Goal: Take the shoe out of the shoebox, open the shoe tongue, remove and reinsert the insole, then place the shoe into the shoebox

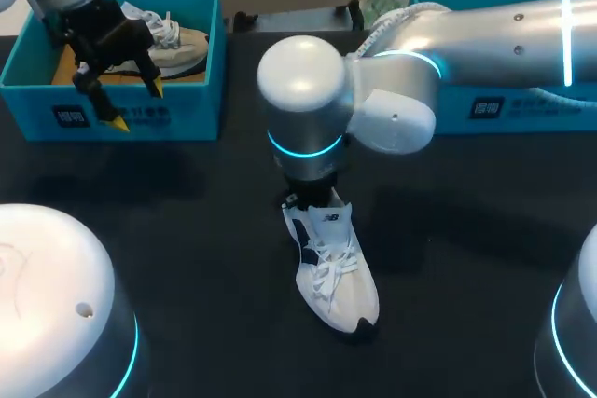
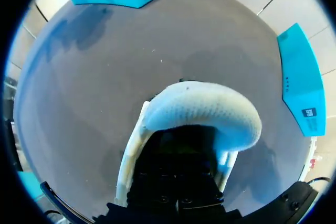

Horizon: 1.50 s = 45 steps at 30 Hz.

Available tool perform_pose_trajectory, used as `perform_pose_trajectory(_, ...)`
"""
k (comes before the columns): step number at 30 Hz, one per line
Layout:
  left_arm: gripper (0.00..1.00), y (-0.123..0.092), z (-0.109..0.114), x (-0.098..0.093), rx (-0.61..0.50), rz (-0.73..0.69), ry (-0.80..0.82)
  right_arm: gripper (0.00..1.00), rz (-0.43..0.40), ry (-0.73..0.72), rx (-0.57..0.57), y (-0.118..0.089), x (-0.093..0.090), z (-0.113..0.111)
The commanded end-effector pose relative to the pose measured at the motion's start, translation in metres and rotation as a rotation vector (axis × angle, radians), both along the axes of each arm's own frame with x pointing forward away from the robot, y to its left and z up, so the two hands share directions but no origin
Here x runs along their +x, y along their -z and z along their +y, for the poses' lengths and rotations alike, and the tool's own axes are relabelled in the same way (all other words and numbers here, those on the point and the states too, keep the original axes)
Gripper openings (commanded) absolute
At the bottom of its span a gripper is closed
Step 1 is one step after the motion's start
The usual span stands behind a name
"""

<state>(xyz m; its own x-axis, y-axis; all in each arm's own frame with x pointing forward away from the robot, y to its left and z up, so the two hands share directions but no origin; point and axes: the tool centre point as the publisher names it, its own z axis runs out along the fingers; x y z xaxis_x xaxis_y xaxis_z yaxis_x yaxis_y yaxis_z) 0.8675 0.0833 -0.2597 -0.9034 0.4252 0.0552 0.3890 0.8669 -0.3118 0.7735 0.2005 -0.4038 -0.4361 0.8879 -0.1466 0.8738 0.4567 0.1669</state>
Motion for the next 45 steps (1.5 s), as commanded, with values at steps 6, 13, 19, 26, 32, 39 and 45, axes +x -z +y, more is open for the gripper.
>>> perform_pose_trajectory(6, 1.00, 0.000, 0.000, 0.000, 0.002, 0.000, 0.001, 0.00, -0.117, 0.020, -0.026, -0.033, 0.003, -0.007)
perform_pose_trajectory(13, 1.00, 0.000, 0.000, 0.000, 0.002, 0.000, 0.001, 0.00, -0.085, 0.024, -0.012, -0.026, 0.005, -0.012)
perform_pose_trajectory(19, 1.00, 0.000, 0.000, 0.000, 0.002, 0.000, 0.001, 0.00, -0.022, 0.024, 0.029, 0.001, -0.002, -0.012)
perform_pose_trajectory(26, 1.00, 0.000, 0.000, 0.000, 0.002, 0.000, 0.001, 0.00, -0.024, 0.029, 0.022, -0.006, -0.009, -0.009)
perform_pose_trajectory(32, 1.00, 0.000, 0.000, 0.000, 0.002, 0.000, 0.001, 0.00, -0.047, 0.006, -0.011, -0.031, -0.015, -0.005)
perform_pose_trajectory(39, 1.00, 0.000, 0.000, 0.000, 0.002, 0.000, 0.001, 0.00, -0.015, -0.018, -0.030, -0.032, -0.011, -0.005)
perform_pose_trajectory(45, 1.00, 0.000, 0.000, 0.000, 0.002, 0.000, 0.001, 0.00, 0.005, -0.014, -0.051, -0.029, -0.006, -0.016)
